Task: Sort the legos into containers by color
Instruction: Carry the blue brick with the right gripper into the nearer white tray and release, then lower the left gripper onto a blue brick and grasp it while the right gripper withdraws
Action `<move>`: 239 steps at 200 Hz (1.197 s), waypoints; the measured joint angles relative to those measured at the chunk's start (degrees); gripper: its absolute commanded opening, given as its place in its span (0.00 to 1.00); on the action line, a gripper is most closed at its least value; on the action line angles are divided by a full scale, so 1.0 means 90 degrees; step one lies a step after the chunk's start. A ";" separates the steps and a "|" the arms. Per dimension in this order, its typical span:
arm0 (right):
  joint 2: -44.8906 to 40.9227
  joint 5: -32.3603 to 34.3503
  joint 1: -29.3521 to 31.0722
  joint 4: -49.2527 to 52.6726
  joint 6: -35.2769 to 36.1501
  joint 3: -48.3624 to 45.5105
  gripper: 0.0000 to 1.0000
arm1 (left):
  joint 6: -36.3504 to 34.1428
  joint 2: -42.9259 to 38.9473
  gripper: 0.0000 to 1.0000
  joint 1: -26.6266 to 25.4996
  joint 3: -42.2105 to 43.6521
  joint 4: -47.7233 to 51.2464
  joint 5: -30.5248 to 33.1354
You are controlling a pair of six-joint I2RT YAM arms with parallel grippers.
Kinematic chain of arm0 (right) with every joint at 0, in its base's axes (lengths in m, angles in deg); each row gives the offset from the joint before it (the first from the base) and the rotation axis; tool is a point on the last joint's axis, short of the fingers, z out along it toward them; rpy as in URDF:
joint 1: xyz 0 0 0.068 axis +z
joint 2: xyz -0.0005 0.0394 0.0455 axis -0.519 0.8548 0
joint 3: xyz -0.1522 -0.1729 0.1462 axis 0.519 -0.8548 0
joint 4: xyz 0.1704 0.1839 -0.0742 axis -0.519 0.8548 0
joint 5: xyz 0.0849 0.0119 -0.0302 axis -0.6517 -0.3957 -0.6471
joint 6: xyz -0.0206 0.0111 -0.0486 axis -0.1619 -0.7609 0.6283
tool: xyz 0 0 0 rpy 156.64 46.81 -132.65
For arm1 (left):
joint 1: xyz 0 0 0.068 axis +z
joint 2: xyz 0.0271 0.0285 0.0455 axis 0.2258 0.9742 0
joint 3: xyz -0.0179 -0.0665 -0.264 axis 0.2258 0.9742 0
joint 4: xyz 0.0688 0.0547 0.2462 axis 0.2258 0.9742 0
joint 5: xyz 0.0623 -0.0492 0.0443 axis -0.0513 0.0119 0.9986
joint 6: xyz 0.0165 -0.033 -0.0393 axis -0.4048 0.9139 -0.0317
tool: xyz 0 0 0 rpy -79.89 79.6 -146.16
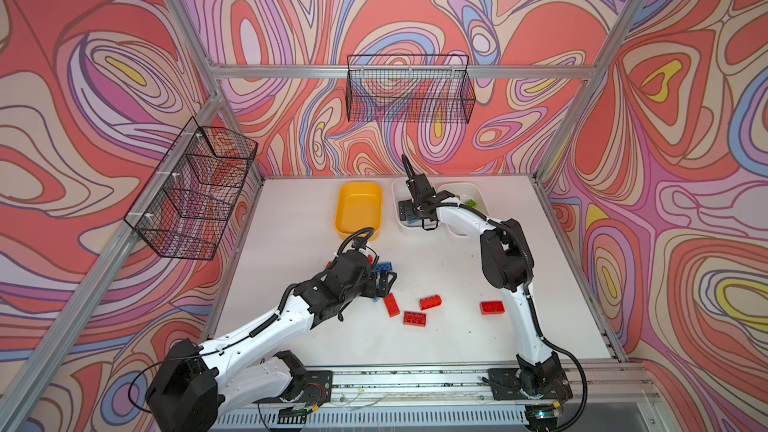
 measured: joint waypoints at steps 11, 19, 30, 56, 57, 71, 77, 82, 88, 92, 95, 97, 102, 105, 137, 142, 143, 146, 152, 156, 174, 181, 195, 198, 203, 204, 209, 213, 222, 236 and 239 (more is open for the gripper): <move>-0.0328 -0.0053 0.0000 -0.0044 -0.0010 -0.0355 0.98 | 0.0010 0.0010 1.00 0.0000 0.0000 0.0002 -0.0029; -0.0668 -0.0085 0.0002 -0.0087 -0.0036 -0.0702 0.98 | 0.0024 0.0044 1.00 0.0000 -0.0015 0.0005 -0.0068; -0.1185 -0.0102 0.0015 -0.0131 -0.0073 -0.1175 0.98 | 0.0051 0.0134 1.00 0.0000 -0.0075 0.0007 -0.0117; -0.2628 -0.0087 0.0075 -0.0372 -0.0214 -0.2424 0.98 | 0.0182 0.0396 1.00 0.0000 -0.0209 -0.0046 -0.0272; -0.2671 -0.0085 0.0080 -0.0379 -0.0216 -0.2460 0.98 | 0.0192 0.0406 1.00 0.0000 -0.0211 -0.0051 -0.0284; -0.3526 -0.0068 0.0153 -0.0527 -0.0316 -0.3235 0.98 | 0.0277 0.0515 1.00 0.0000 -0.0211 -0.0090 -0.0362; -0.3861 -0.0068 0.0189 -0.0588 -0.0352 -0.3560 0.98 | 0.0318 0.0573 1.00 0.0000 -0.0211 -0.0117 -0.0393; -0.4150 -0.0061 0.0233 -0.0624 -0.0391 -0.3847 0.98 | 0.0342 0.0631 1.00 0.0000 -0.0211 -0.0148 -0.0406; -0.4454 -0.0051 0.0282 -0.0678 -0.0447 -0.4170 0.98 | 0.0374 0.0697 1.00 0.0000 -0.0214 -0.0170 -0.0420; -0.4673 -0.0051 0.0316 -0.0704 -0.0493 -0.4408 0.98 | 0.0398 0.0755 1.00 0.0000 -0.0223 -0.0172 -0.0425; -0.4801 -0.0053 0.0342 -0.0719 -0.0517 -0.4561 0.98 | 0.0410 0.0789 1.00 0.0000 -0.0236 -0.0170 -0.0425; -0.4886 -0.0058 0.0357 -0.0721 -0.0539 -0.4663 0.98 | 0.0423 0.0818 1.00 0.0000 -0.0243 -0.0168 -0.0427; -0.5093 -0.0056 0.0396 -0.0743 -0.0585 -0.4915 0.98 | 0.0440 0.0894 1.00 0.0000 -0.0267 -0.0170 -0.0435; -0.5178 -0.0066 0.0413 -0.0755 -0.0607 -0.5030 0.98 | 0.0457 0.0947 1.00 0.0000 -0.0287 -0.0170 -0.0440; -0.6076 -0.0102 0.0544 -0.0755 -0.0903 -0.6326 0.98 | 0.0563 0.1345 1.00 0.0000 -0.0432 -0.0240 -0.0442; -0.6178 -0.0090 0.0544 -0.0731 -0.0933 -0.6441 0.98 | 0.0580 0.1392 0.99 0.0000 -0.0447 -0.0245 -0.0440; -0.6193 -0.0090 0.0544 -0.0731 -0.0940 -0.6455 0.98 | 0.0583 0.1404 0.99 0.0000 -0.0449 -0.0245 -0.0440; -0.6251 -0.0083 0.0544 -0.0712 -0.0950 -0.6504 0.98 | 0.0595 0.1435 0.99 0.0000 -0.0464 -0.0250 -0.0435; -0.6353 -0.0080 0.0544 -0.0685 -0.0974 -0.6574 0.98 | 0.0612 0.1503 0.99 0.0000 -0.0498 -0.0253 -0.0423; -0.6431 -0.0078 0.0544 -0.0678 -0.0991 -0.6613 0.98 | 0.0624 0.1547 0.99 0.0000 -0.0520 -0.0255 -0.0418; -0.6691 -0.0083 0.0544 -0.0709 -0.1039 -0.6671 0.98 | 0.0663 0.1802 0.96 0.0000 -0.0651 -0.0265 -0.0418; -0.6778 -0.0083 0.0544 -0.0726 -0.1056 -0.6681 0.98 | 0.0680 0.1914 0.95 0.0000 -0.0709 -0.0262 -0.0420; -0.6902 -0.0083 0.0544 -0.0758 -0.1064 -0.6688 0.98 | 0.0714 0.2161 0.94 0.0000 -0.0821 -0.0267 -0.0413; -0.6921 -0.0083 0.0544 -0.0767 -0.1066 -0.6691 0.98 | 0.0719 0.2195 0.94 0.0000 -0.0833 -0.0272 -0.0410; -0.6953 -0.0083 0.0544 -0.0775 -0.1066 -0.6693 0.98 | 0.0738 0.2278 0.93 0.0000 -0.0855 -0.0287 -0.0398; -0.6958 -0.0083 0.0544 -0.0777 -0.1069 -0.6696 0.98 | 0.0743 0.2285 0.93 0.0000 -0.0860 -0.0287 -0.0398; -0.6992 -0.0083 0.0544 -0.0797 -0.1071 -0.6710 0.98 | 0.0755 0.2353 0.94 0.0000 -0.0877 -0.0287 -0.0384; -0.7014 -0.0083 0.0544 -0.0809 -0.1076 -0.6725 0.98 | 0.0767 0.2395 0.94 0.0000 -0.0891 -0.0287 -0.0372; -0.7074 -0.0083 0.0544 -0.0814 -0.1081 -0.6766 0.98 | 0.0789 0.2492 0.95 0.0002 -0.0925 -0.0279 -0.0333; -0.7155 -0.0083 0.0544 -0.0804 -0.1081 -0.6834 0.98 | 0.0797 0.2630 0.97 0.0007 -0.1030 -0.0211 -0.0226; -0.7169 -0.0083 0.0544 -0.0806 -0.1081 -0.6849 0.98 | 0.0794 0.2654 0.97 0.0010 -0.1054 -0.0202 -0.0206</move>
